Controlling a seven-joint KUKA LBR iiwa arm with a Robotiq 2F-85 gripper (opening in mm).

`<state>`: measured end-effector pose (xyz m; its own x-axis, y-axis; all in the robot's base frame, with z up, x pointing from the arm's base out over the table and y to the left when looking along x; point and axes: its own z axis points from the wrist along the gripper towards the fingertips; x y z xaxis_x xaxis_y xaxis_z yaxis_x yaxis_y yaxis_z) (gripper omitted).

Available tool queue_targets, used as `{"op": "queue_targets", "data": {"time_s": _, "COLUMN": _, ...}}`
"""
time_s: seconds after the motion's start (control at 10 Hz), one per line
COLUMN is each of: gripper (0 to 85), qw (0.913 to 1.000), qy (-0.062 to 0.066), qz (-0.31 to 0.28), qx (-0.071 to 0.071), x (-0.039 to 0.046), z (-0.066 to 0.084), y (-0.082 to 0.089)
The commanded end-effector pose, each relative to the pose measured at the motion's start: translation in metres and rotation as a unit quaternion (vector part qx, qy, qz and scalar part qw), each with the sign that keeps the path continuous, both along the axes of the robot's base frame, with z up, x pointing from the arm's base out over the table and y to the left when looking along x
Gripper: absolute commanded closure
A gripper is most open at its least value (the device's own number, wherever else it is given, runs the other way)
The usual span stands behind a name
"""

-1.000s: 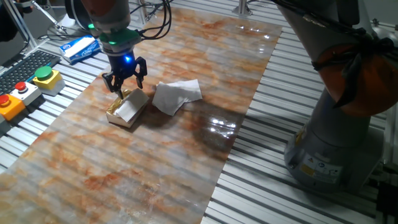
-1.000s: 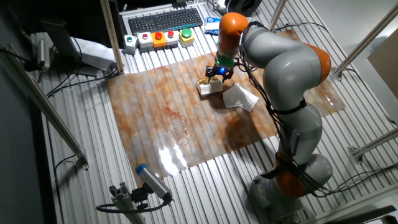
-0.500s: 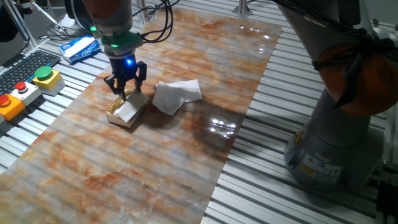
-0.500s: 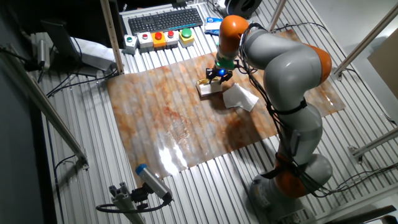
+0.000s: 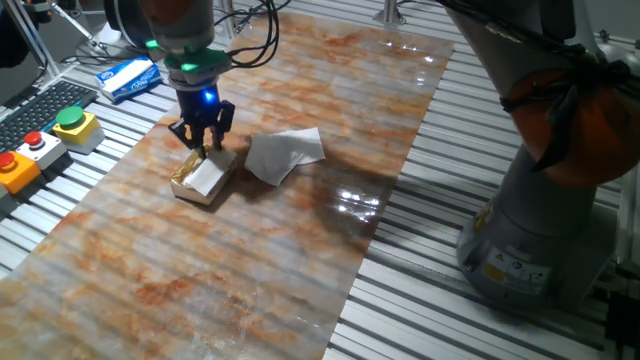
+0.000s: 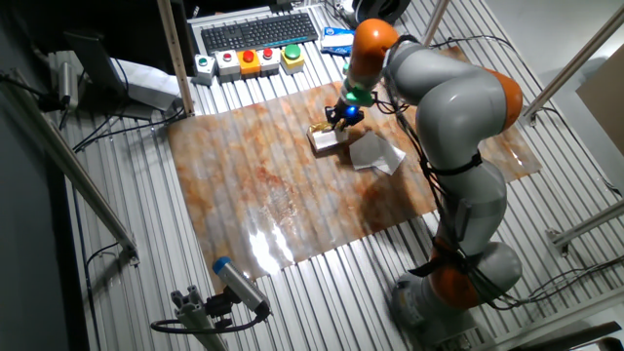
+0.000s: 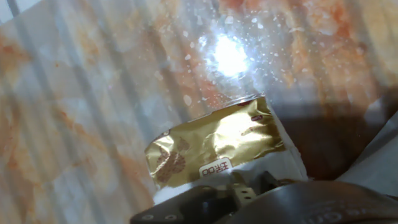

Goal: Pull out a napkin

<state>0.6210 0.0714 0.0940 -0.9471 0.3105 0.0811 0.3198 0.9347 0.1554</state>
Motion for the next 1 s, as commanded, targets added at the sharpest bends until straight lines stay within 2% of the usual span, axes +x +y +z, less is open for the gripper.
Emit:
{"op": "queue_targets", "data": {"time_s": 0.0, "gripper": 85.0, "qw": 1.0, "qy": 0.0, "qz": -0.002, "qx": 0.0, "x": 0.0005, "z": 0.001, "y": 0.001}}
{"op": "queue_targets", "data": {"time_s": 0.3, "gripper": 85.0, "qw": 1.0, "qy": 0.001, "qz": -0.003, "qx": -0.005, "x": 0.0024, "z": 0.009, "y": 0.004}}
{"op": "queue_targets", "data": {"time_s": 0.5, "gripper": 85.0, "qw": 0.9999, "qy": 0.014, "qz": -0.002, "qx": -0.004, "x": 0.0053, "z": 0.031, "y": 0.005}}
{"op": "queue_targets", "data": {"time_s": 0.8, "gripper": 85.0, "qw": 0.9998, "qy": 0.017, "qz": 0.012, "qx": -0.006, "x": 0.0029, "z": 0.055, "y": -0.006}}
{"op": "queue_targets", "data": {"time_s": 0.9, "gripper": 85.0, "qw": 0.9995, "qy": 0.021, "qz": 0.021, "qx": -0.004, "x": 0.0009, "z": 0.063, "y": -0.012}}
